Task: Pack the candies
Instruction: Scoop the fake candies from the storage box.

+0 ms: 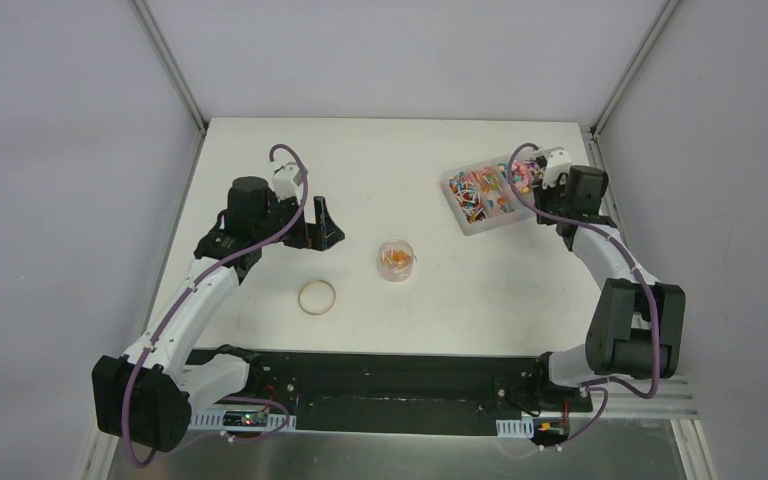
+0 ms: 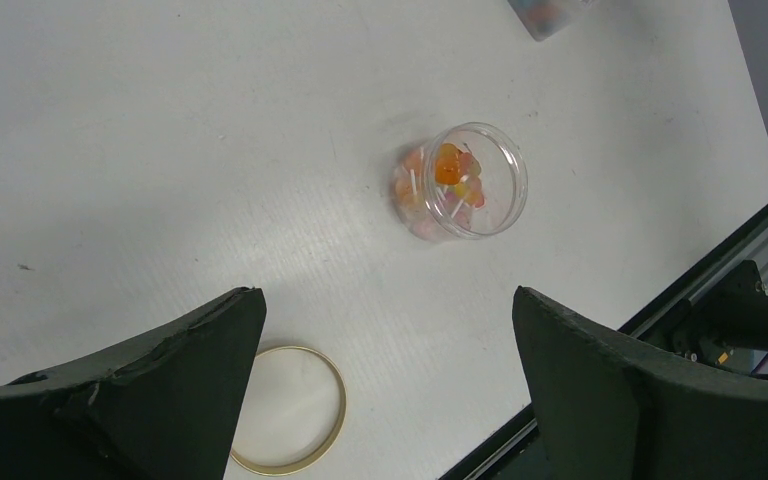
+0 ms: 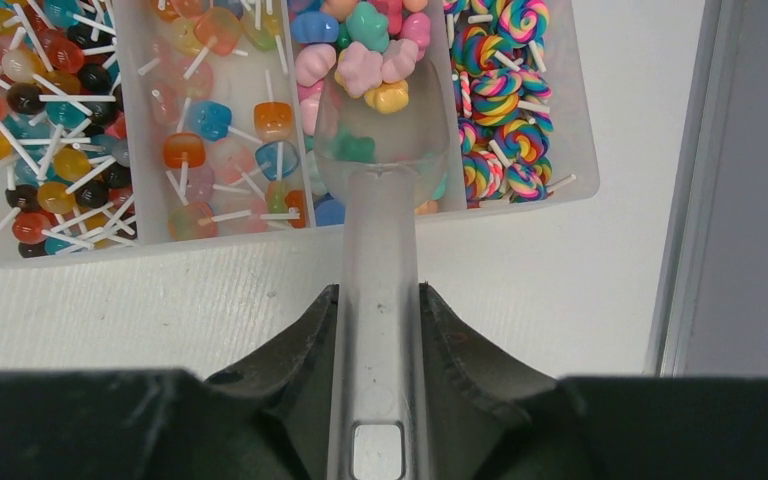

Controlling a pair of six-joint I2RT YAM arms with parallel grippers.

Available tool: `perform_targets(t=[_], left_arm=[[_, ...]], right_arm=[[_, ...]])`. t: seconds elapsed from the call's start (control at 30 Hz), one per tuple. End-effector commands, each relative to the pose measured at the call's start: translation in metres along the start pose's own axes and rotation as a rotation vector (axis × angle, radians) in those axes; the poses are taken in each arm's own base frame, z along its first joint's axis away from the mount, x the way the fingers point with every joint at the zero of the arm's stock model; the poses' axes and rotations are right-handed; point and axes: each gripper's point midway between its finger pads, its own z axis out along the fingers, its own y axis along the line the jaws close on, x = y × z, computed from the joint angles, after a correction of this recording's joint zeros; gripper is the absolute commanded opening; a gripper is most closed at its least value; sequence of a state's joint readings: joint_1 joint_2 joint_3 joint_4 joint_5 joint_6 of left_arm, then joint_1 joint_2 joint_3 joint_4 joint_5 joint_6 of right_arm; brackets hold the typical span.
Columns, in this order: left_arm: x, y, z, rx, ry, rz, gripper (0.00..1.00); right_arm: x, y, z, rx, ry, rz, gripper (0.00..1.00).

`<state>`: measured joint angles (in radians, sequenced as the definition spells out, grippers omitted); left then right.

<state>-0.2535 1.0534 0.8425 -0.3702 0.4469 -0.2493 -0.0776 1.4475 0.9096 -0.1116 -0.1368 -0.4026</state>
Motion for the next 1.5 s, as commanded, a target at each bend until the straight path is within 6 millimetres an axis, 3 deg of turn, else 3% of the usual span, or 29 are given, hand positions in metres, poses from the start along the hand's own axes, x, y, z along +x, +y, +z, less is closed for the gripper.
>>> perform_targets(t=[0.0,0.57,1.13,1.47], left_arm=[[-0.008,-0.004,-0.004,0.016,-0.038,0.029,0.99],[-0.009,-0.003,-0.004,0.015,-0.040,0.028,0.99],[-0.007,0.000,0.000,0.007,-0.028,0.022,0.99],[-0.007,0.000,0.000,0.009,-0.026,0.019,0.99]], right_arm=[[-0.011,0.001,-0.009,-0.009,-0.078,0.045,0.00],[0.001,-0.001,-0.019,0.039,-0.207,0.090,0.00],[-0.016,-0.009,-0.038,0.087,-0.345,0.075,0.00],[-0.014,-0.004,-0.043,0.076,-0.378,0.071,0.00]])
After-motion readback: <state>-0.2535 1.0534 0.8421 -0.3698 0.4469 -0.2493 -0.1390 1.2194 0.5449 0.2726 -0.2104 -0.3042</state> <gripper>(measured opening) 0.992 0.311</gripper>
